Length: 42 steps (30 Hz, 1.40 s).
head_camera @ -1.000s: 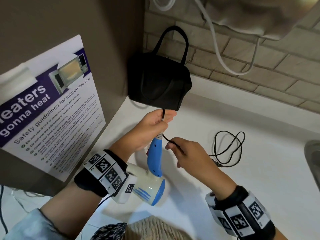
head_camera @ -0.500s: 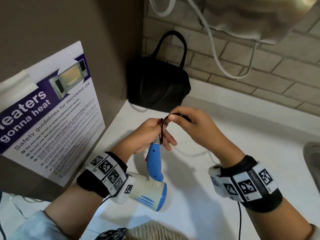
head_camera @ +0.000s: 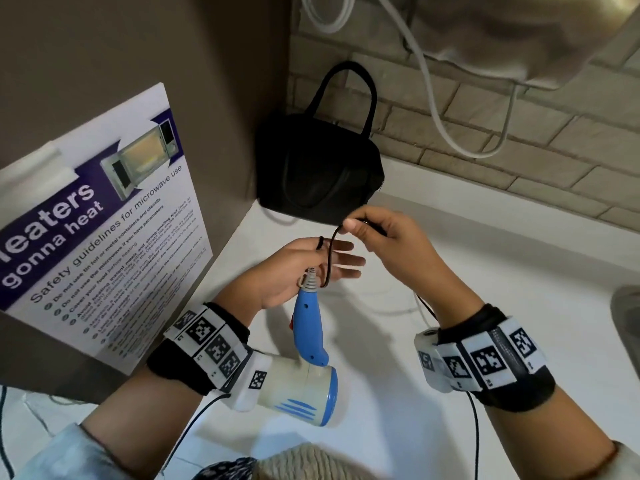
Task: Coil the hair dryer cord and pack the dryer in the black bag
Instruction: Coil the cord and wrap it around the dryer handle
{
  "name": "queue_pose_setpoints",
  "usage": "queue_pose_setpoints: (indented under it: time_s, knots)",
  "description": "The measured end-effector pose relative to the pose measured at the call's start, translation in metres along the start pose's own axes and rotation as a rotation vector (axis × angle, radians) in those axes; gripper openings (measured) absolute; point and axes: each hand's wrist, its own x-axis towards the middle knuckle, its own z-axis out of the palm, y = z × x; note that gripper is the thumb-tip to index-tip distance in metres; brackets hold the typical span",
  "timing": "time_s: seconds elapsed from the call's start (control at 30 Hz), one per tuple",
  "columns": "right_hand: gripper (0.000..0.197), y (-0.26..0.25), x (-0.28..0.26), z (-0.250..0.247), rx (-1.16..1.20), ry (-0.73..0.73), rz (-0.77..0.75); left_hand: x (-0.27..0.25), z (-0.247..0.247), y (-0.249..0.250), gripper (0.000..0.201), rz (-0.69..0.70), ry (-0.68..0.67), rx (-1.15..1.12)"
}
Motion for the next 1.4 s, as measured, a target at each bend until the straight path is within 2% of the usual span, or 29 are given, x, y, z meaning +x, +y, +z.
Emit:
queue_pose_setpoints:
  time_s: [0.17, 0.23, 0.3, 0.37, 0.43, 0.47, 0.57, 0.63, 0.77, 0.87, 1.0, 1.1, 1.2, 1.23, 1.3, 1.4]
  knots:
    - [0.016, 0.02, 0.011, 0.005, 0.047, 0.095, 0.046, -0.008, 0.009, 0.007, 0.052, -0.105, -0.134, 0.169]
    - [0.02, 0.026, 0.015, 0.012, 0.06, 0.12, 0.054, -0.01, 0.013, 0.008, 0.042, -0.079, -0.122, 0.228]
    - [0.026, 0.031, 0.015, 0.023, 0.043, 0.111, 0.073, -0.01, 0.014, 0.006, 0.034, -0.059, -0.094, 0.185]
    - [0.028, 0.038, 0.008, 0.033, 0.053, 0.056, 0.118, -0.009, 0.013, 0.002, 0.032, -0.033, -0.082, 0.089]
    - [0.017, 0.051, -0.001, 0.046, 0.13, -0.065, 0.182, -0.009, 0.012, -0.002, 0.029, 0.018, -0.057, 0.028]
    - [0.018, 0.059, -0.005, 0.052, 0.122, -0.124, 0.205, -0.009, 0.01, -0.003, 0.027, 0.056, -0.034, 0.002]
    - [0.025, 0.068, -0.021, 0.069, -0.105, -0.264, 0.233, -0.008, 0.005, -0.006, 0.028, 0.166, 0.036, -0.053]
    - [0.02, 0.062, -0.036, 0.075, -0.134, -0.354, 0.21, -0.006, 0.002, -0.006, 0.037, 0.209, 0.035, -0.077]
    - [0.023, 0.041, -0.053, 0.078, -0.23, -0.419, 0.107, -0.003, -0.001, -0.009, 0.051, 0.2, 0.027, -0.121]
    - [0.016, 0.031, -0.058, 0.068, -0.341, -0.396, 0.096, 0.0, -0.001, -0.011, 0.052, 0.169, 0.074, -0.112]
    - [0.019, 0.009, -0.061, 0.046, -0.452, -0.349, 0.086, 0.0, -0.004, -0.009, 0.045, 0.132, 0.111, -0.094]
    - [0.022, -0.003, -0.054, 0.028, -0.492, -0.222, 0.089, -0.004, 0.002, -0.003, 0.035, 0.103, 0.105, -0.035]
    - [0.019, -0.008, -0.043, 0.014, -0.498, -0.075, 0.051, -0.009, 0.01, 0.004, 0.036, 0.036, 0.143, 0.053]
    - [0.017, -0.009, -0.038, 0.01, -0.501, -0.033, 0.041, -0.01, 0.012, 0.006, 0.036, 0.012, 0.122, 0.058]
    - [0.02, -0.006, -0.026, 0.006, -0.448, 0.059, 0.04, -0.013, 0.016, 0.01, 0.032, -0.007, -0.011, 0.054]
    - [0.017, 0.003, -0.009, 0.008, -0.268, 0.127, 0.095, -0.015, 0.022, 0.011, 0.034, -0.014, -0.134, 0.07]
